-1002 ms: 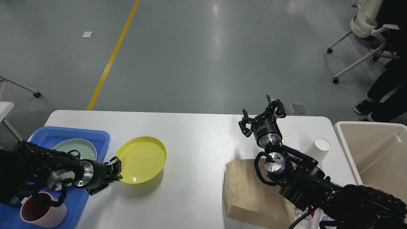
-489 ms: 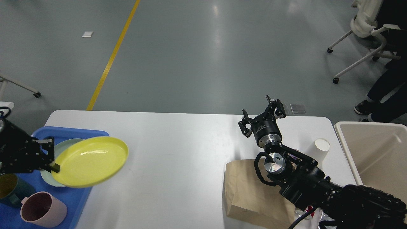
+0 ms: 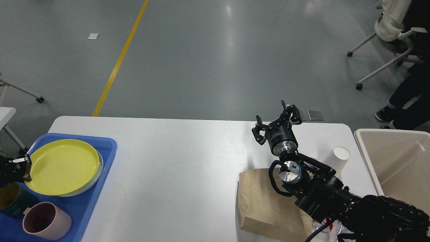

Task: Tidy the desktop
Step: 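Lift the yellow plate and carry it onto the blue tray, then lower the yellow plate onto the green plate and open the left gripper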

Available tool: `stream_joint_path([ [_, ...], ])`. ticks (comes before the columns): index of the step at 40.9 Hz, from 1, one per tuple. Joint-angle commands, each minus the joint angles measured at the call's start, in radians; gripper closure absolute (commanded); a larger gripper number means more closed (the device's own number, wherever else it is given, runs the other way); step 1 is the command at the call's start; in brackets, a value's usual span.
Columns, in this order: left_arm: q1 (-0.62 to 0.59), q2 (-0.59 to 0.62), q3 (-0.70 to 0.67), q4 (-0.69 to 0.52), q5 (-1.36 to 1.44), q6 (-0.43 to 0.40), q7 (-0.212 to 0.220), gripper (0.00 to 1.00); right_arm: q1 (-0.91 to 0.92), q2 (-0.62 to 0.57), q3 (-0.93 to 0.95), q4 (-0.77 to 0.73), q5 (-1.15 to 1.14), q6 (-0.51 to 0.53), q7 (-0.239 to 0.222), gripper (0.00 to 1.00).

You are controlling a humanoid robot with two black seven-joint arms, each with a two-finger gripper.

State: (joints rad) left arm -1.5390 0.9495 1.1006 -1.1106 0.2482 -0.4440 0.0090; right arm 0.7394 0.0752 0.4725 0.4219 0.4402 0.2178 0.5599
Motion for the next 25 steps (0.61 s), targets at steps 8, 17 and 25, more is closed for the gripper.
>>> stream_joint_path([
  [8, 0.256, -0.087, -0.133, 0.080, -0.207, 0.350, 0.005, 1.00, 0.000, 0.000, 0.000, 0.000, 0.000, 0.000, -0.001, 0.00],
  [17, 0.346, -0.132, -0.211, 0.144, -0.291, 0.419, 0.008, 1.00, 0.000, 0.000, 0.000, 0.000, 0.000, 0.000, 0.000, 0.00],
  [25, 0.396, -0.170, -0.240, 0.152, -0.291, 0.439, 0.012, 0.97, 0.000, 0.000, 0.000, 0.000, 0.000, 0.000, 0.000, 0.00],
])
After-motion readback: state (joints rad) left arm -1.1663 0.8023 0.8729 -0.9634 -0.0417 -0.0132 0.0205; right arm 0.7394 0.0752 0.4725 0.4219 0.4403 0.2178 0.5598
